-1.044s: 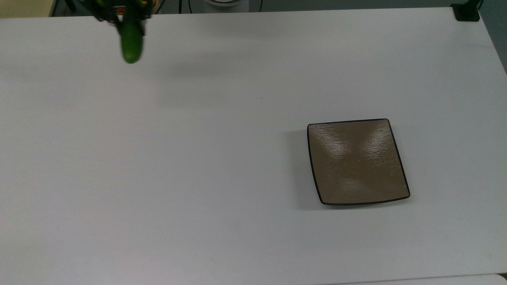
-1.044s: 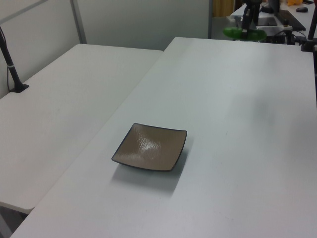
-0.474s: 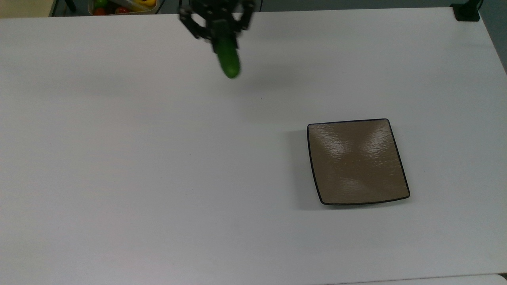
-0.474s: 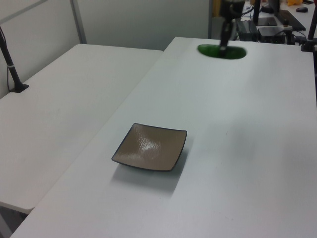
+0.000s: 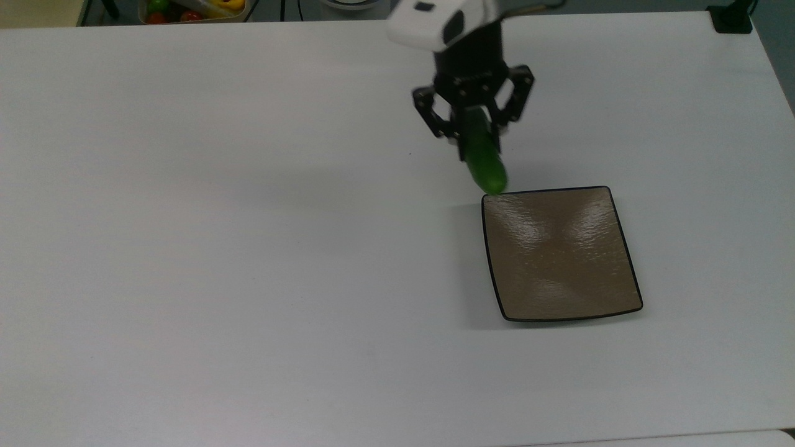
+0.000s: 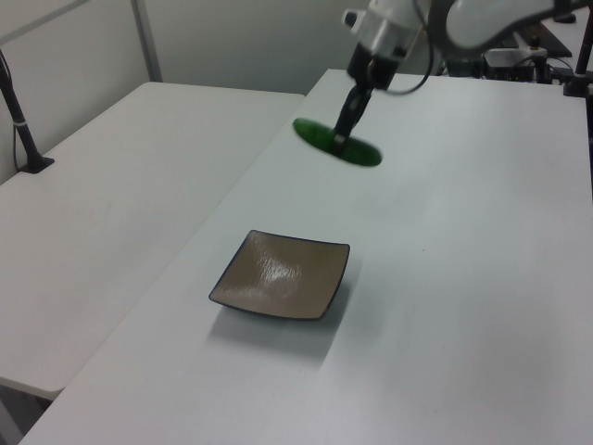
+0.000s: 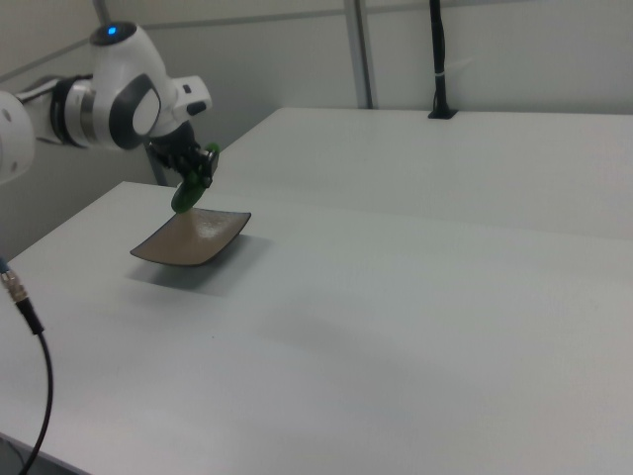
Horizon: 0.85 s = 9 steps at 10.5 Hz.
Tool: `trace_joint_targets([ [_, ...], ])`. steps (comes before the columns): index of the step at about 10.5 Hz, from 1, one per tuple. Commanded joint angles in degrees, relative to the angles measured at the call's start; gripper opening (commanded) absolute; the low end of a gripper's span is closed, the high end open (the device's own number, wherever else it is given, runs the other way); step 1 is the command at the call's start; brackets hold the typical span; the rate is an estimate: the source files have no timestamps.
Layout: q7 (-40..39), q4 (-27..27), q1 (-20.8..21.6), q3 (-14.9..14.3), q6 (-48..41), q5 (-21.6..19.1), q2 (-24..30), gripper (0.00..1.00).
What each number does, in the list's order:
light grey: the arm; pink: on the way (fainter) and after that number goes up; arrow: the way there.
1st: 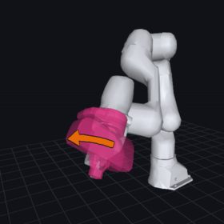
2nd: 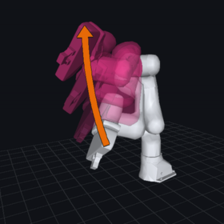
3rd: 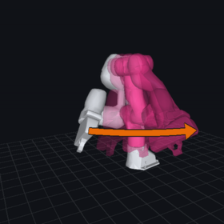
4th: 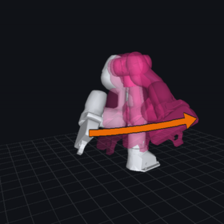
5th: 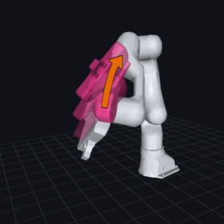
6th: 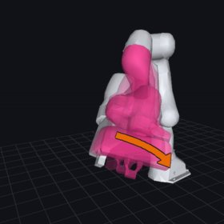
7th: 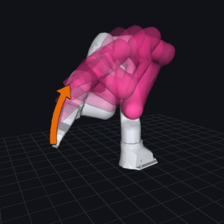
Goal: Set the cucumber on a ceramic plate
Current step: 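Lift the held cucumber and carry it toward the brown square plate, then lower the cucumber onto the plate and open the gripper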
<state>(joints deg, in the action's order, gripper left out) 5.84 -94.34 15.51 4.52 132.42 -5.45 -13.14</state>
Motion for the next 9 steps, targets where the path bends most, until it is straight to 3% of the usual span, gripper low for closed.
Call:
trace_joint_targets([
  [1, 2.1, 1.6, 3.6, 0.1, 9.8, 0.4, -6.4, 0.17],
  [6, 3.5, 1.8, 8.3, 0.1, 28.4, 1.3, -17.6, 0.18],
  [9, 5.9, 3.8, 8.7, 0.1, 35.8, 1.3, -23.6, 0.19],
])
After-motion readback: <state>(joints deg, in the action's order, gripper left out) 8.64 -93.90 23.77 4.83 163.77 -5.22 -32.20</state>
